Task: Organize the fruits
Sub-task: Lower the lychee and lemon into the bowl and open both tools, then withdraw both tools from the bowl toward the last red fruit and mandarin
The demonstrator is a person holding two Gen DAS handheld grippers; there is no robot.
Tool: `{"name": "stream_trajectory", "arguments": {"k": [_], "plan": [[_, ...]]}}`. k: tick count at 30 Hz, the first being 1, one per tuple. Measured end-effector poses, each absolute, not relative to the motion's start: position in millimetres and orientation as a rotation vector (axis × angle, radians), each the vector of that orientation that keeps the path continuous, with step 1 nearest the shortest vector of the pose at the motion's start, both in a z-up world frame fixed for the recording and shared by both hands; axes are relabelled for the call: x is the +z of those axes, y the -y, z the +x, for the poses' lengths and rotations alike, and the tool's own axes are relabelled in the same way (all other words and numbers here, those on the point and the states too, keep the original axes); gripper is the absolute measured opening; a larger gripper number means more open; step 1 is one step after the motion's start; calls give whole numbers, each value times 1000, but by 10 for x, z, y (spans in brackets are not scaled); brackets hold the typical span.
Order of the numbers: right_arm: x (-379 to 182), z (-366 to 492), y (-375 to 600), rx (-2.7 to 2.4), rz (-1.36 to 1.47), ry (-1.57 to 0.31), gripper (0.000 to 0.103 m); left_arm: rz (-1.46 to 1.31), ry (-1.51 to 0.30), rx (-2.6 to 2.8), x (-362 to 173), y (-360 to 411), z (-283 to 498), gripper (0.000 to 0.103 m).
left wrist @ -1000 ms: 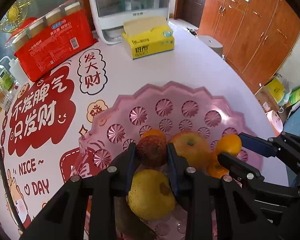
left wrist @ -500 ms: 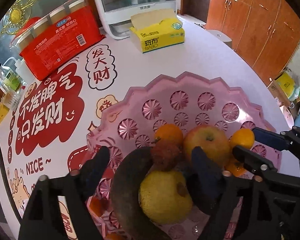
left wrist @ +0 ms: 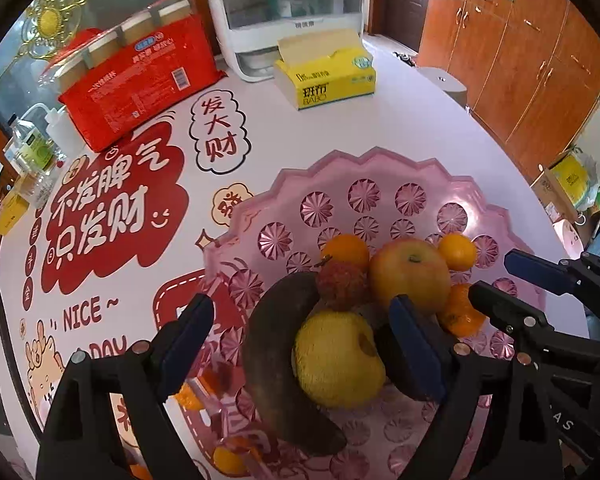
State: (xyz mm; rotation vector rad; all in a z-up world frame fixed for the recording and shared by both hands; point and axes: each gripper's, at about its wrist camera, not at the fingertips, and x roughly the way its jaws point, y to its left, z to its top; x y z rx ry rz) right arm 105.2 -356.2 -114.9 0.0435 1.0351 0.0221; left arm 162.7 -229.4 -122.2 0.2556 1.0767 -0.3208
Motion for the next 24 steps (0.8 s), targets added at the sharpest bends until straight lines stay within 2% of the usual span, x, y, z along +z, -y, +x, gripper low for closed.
{"name": "stream_trajectory", "arguments": {"k": [13,24], "plan": [[-803,687,3437,22,46,-964,42,174,-1031,-320,-803,1937,1211,89],[-340,290,3085,35,24,-866,43,99,-924,-275,-255,1241,820,89]]}}
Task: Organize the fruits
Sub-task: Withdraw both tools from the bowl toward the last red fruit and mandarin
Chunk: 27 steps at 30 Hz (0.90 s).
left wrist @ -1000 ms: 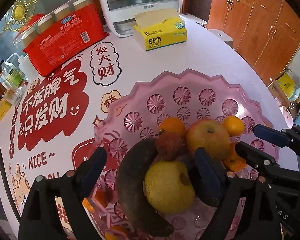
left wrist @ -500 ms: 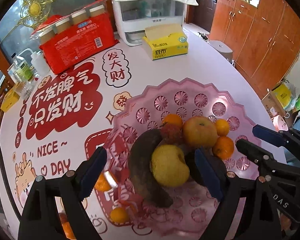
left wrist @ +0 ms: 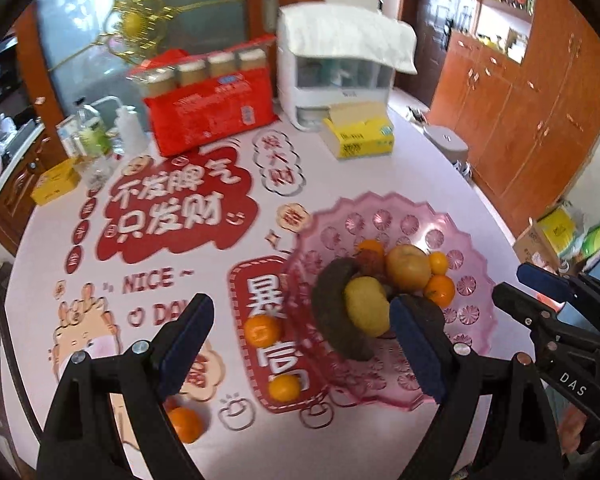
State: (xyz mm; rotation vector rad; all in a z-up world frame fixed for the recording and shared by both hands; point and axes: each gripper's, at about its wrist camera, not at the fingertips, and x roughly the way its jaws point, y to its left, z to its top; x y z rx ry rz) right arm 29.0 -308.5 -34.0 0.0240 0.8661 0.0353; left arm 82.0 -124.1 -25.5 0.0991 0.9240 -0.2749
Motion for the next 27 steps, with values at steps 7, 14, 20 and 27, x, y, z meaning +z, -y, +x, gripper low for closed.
{"name": "stream_trajectory", "arguments": {"k": [7,14,20,27], "plan": [[-83,100,2709,42,22,-799,48,70,-842,-241,109,612,611,92],[-43,30,2161,63,12,-791,52,88,-828,-235,201,104,527,93],[-168,56,1705,84,2,-825,52,124,-865,-239,43,-256,555,93],[-506,107,1276,102,9,-901,52,167,-937,-301,-367,-563,626,93]]}}
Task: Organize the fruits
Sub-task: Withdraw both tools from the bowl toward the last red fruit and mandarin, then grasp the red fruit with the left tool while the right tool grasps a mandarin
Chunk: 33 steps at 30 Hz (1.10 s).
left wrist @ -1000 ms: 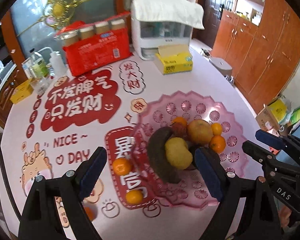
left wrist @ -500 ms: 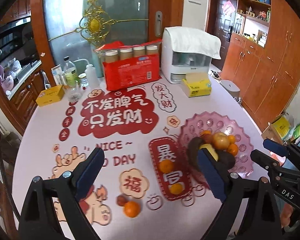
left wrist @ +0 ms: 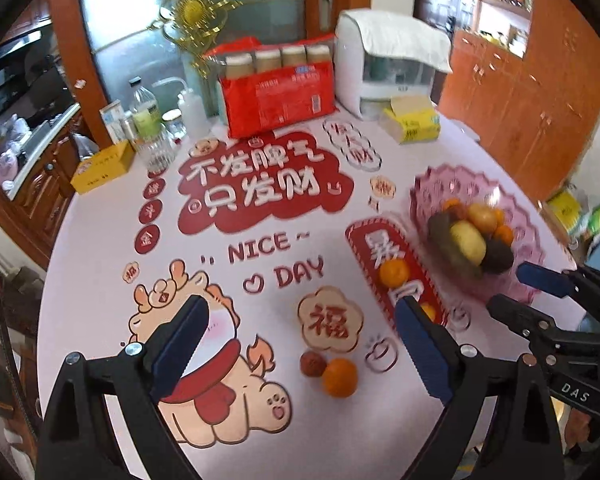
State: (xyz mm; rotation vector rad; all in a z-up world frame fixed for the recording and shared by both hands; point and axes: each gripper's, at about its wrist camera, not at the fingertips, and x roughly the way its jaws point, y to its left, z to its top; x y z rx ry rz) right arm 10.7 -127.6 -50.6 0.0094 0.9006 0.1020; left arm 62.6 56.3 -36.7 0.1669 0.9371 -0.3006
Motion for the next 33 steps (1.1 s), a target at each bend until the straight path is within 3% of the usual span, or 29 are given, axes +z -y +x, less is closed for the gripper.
{"name": "stream_trajectory", "arguments": {"k": [15,29,33], "plan": [[-1475,262,581,179,59,-1095,52,222,-1103,-416,-1479,-1131,728,93],[-1933,476,228,250,14,-1155,52,212,-1137,-412,-1701,-1234,793,93],[-2015,503,256,253,40,-1160,43,213,-1143,-412,-1711,-1227,803,93]]}}
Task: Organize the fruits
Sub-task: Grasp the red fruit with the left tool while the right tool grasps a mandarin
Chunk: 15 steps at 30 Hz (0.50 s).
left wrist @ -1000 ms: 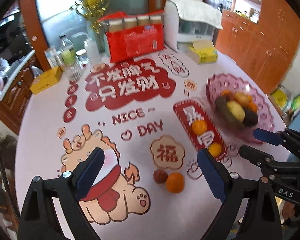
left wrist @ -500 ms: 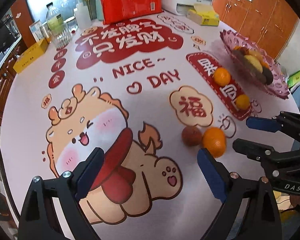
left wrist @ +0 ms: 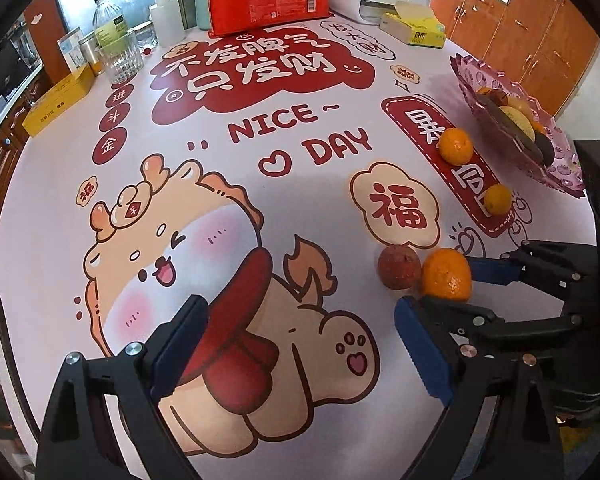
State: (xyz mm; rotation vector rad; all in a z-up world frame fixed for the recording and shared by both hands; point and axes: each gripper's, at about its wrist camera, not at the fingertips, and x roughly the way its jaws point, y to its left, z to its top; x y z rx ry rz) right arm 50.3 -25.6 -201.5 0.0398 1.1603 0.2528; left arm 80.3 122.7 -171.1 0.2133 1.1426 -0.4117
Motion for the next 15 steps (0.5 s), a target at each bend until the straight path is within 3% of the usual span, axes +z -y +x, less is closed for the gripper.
{"name": "stream_trajectory", "arguments": {"k": [15], "plan": [[-1985,312,574,146,42,-1149,41,232,-1183,-485,-1894,-737,852,93]]}}
